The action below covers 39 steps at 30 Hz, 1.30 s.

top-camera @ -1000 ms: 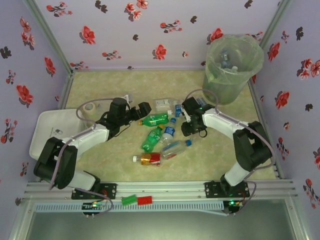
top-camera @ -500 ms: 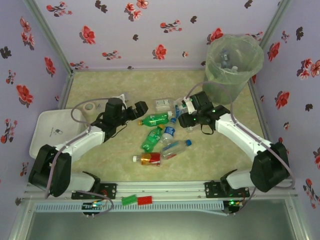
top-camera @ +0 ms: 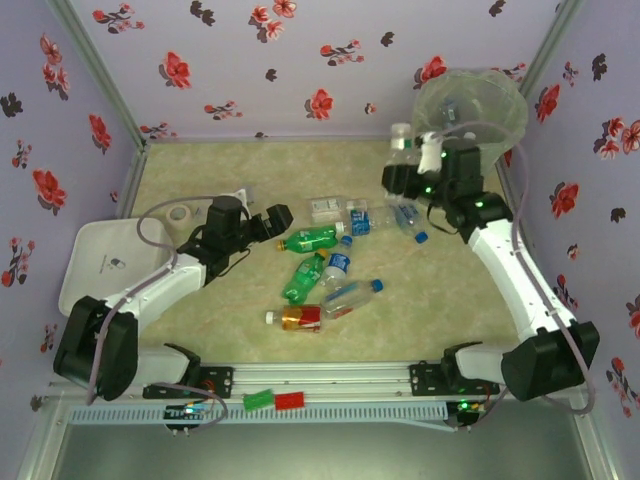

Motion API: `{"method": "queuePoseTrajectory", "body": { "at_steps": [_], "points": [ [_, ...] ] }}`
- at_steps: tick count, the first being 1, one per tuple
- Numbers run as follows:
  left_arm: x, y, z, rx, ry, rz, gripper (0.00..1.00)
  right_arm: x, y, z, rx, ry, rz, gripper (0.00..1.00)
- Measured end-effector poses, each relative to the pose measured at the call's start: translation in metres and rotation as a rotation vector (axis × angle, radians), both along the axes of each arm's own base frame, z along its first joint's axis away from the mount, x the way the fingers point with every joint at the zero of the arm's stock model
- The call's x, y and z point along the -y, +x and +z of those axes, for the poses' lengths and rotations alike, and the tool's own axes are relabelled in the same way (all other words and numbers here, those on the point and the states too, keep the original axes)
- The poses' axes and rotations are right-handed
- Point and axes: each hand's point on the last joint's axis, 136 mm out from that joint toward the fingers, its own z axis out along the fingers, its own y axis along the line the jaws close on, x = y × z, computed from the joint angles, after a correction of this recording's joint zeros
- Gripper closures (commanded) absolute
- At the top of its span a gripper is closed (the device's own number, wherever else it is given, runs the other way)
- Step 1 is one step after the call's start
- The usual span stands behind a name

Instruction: Put the plastic bottles in the bin

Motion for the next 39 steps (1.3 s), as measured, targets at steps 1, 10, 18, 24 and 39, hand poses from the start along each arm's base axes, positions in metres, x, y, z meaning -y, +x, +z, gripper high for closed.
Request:
{"method": "queuePoseTrajectory", "body": {
  "at_steps": [1,10,18,24,39],
  "points": [
    [0.0,-0.001,0.0,0.001,0.003,-0.001,0.0,0.006,0.006,0.016,0.033,0.017,-0.024,0.64],
    [-0.002,-0.004,-0.008,-0.007,0.02,-0.009,0.0,0.077,0.073,0.102,0.209,0.078,-0.303,0.64],
    [-0.004,-0.009,-0.012,-0.013,0.037,-0.023,0.0,0.133,0.139,0.074,0.14,0.054,-0.487,0.64],
    [-0.006,-0.014,-0.016,-0.022,0.051,-0.032,0.0,0.156,0.165,0.048,0.056,0.02,-0.544,0.61],
    [-0.014,-0.031,-0.006,0.002,0.105,-0.067,0.0,0.17,0.182,0.013,-0.075,-0.024,-0.603,0.0]
  ]
}}
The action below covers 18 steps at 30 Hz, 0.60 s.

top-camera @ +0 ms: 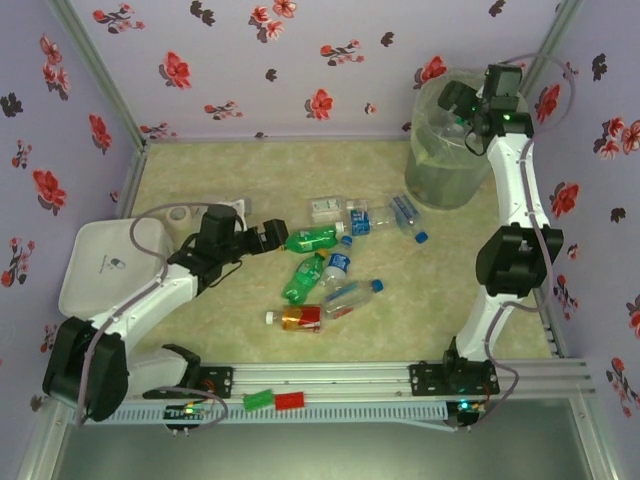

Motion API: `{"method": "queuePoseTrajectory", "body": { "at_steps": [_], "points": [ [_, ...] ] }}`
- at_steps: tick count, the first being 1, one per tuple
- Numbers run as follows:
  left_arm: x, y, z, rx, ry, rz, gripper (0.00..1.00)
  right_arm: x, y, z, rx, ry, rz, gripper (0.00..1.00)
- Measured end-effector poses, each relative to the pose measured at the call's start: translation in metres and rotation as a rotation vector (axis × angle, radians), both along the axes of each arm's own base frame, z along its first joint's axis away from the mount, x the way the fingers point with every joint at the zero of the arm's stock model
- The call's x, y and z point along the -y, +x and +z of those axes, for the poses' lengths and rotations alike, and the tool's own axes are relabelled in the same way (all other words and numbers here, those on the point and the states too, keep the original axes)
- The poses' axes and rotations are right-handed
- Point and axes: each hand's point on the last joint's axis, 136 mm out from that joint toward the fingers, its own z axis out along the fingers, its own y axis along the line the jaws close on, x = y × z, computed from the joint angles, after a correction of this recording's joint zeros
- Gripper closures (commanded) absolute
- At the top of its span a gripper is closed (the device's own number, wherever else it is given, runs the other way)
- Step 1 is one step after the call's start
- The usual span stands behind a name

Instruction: Put the plastic bottles in the bin

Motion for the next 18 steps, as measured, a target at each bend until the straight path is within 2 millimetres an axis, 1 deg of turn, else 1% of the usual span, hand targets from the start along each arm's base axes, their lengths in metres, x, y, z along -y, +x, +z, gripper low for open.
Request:
{"method": "queuePoseTrajectory", "body": {
  "at_steps": [2,4,7,10,12,14,15,16,18],
  "points": [
    [-0.001,-0.002,0.004,0.01,-0.003,-0.001,0.0,-0.001,-0.002,0.013,0.027,0.0,0.002,0.0],
    [-0.002,-0.003,0.005,0.013,-0.004,-0.002,0.0,-0.003,-0.008,0.026,0.053,0.006,0.008,0.0],
    [-0.003,-0.005,0.001,0.003,0.002,-0.002,0.0,-0.013,-0.026,0.045,0.093,0.012,0.022,0.0],
    [-0.003,-0.006,-0.001,0.006,0.015,-0.011,0.0,-0.032,-0.051,0.063,0.135,0.015,0.057,0.0],
    [-0.002,-0.008,-0.002,0.006,0.04,-0.039,0.0,-0.051,-0.07,0.073,0.165,0.018,0.097,0.0],
    [0.0,-0.008,-0.002,0.004,0.074,-0.073,0.0,-0.072,-0.089,0.075,0.177,0.021,0.142,0.0],
    [0.002,-0.006,0.0,0.01,0.093,-0.094,0.0,-0.081,-0.099,0.073,0.178,0.023,0.164,0.0],
    [0.004,-0.004,0.003,0.018,0.11,-0.109,0.0,-0.089,-0.106,0.07,0.175,0.024,0.182,0.0],
    [0.007,0.001,0.012,0.039,0.143,-0.144,0.0,-0.107,-0.122,0.057,0.152,0.027,0.228,0.0]
  ]
}}
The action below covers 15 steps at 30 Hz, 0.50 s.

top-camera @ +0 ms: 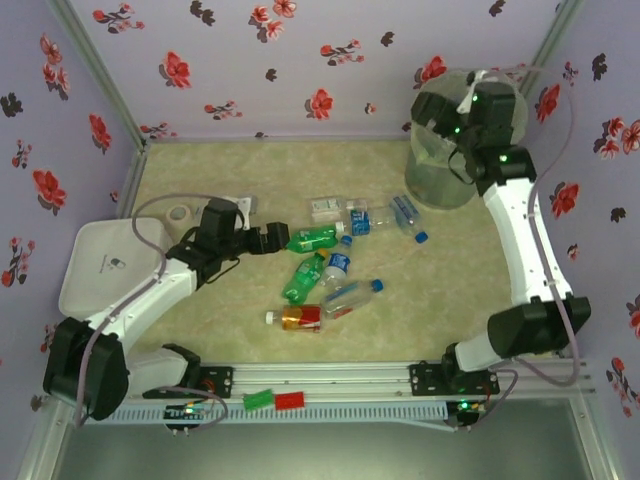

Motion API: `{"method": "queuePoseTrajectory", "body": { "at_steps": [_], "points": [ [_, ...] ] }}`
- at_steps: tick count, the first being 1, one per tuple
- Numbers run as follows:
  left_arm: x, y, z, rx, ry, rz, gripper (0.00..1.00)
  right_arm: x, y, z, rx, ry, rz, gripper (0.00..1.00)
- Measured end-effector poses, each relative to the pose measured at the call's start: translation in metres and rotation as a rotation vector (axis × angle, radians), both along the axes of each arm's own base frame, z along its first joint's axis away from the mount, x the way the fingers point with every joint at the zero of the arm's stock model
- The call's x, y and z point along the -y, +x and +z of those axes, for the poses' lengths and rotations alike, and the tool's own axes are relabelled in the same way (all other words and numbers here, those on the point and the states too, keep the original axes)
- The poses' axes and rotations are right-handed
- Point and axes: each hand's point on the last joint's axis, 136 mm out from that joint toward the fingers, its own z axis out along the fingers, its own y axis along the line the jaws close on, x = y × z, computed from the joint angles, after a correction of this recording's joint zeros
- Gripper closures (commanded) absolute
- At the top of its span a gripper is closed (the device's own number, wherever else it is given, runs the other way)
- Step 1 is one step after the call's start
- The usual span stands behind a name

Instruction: Put the plastic bottles in the bin

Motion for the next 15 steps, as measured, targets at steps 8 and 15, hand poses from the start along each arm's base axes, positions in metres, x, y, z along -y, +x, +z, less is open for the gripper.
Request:
{"method": "queuePoseTrajectory", "body": {
  "at_steps": [8,15],
  "points": [
    [0.031,0.029,0.011,0.052,0.127,-0.167,0.0,-0.032,-0.048,-0.079,-0.154,-0.014,0.09,0.0],
    [0.067,0.056,-0.001,0.062,0.231,-0.317,0.0,-0.033,-0.078,-0.142,-0.287,0.018,0.083,0.0]
  ]
}}
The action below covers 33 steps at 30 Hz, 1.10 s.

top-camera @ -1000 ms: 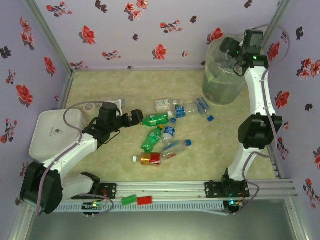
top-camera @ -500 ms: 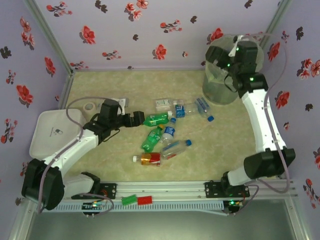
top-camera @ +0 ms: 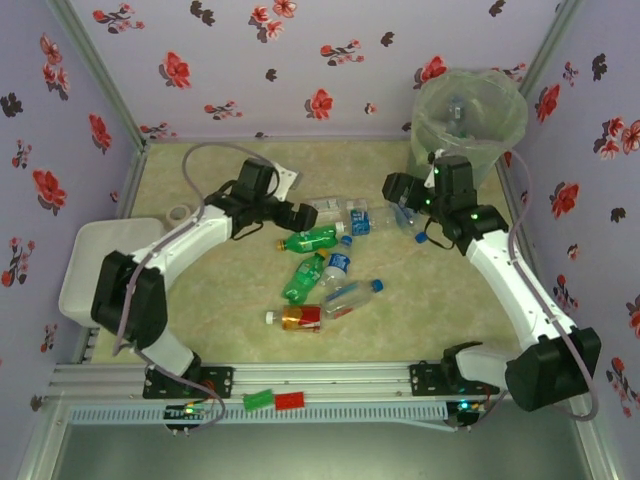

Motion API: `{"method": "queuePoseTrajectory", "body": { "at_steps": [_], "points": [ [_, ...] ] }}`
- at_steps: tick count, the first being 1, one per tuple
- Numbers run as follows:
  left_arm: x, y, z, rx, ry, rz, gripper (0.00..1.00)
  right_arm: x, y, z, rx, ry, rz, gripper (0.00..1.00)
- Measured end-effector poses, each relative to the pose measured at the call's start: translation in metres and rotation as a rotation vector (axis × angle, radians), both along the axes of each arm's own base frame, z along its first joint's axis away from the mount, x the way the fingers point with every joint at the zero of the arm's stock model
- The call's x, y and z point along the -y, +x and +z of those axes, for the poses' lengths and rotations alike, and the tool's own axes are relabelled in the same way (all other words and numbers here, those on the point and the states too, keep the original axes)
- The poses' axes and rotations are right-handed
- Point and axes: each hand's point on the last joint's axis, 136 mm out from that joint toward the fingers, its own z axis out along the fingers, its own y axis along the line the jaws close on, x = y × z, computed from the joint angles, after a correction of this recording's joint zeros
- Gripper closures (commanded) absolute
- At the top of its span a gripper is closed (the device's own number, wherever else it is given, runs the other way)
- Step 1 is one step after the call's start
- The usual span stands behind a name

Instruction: Put the plastic bottles in the bin

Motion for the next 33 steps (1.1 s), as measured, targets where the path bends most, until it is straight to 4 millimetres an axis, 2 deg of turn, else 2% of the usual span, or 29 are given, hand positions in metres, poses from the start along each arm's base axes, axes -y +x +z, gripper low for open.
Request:
{"method": "queuePoseTrajectory", "body": {
  "at_steps": [5,8,16,20,33],
  "points": [
    [0.016,0.02,-0.002,0.012,0.062,-0.076,0.0,0.004,-0.013,-0.042,-0.085,0.011,-0.028,0.0],
    [0.023,0.029,-0.001,0.018,0.093,-0.114,0.0,0.008,-0.02,-0.056,-0.111,0.004,-0.039,0.0],
    [0.045,0.031,-0.021,-0.029,0.146,-0.223,0.0,0.018,-0.031,-0.063,-0.092,-0.017,-0.072,0.0],
    [0.055,0.032,-0.035,-0.069,0.154,-0.257,0.0,0.022,-0.032,-0.075,-0.095,-0.02,-0.094,0.0],
    [0.085,0.042,-0.066,-0.131,0.196,-0.341,0.0,0.023,-0.021,-0.079,-0.065,0.005,-0.132,0.0]
  ]
}}
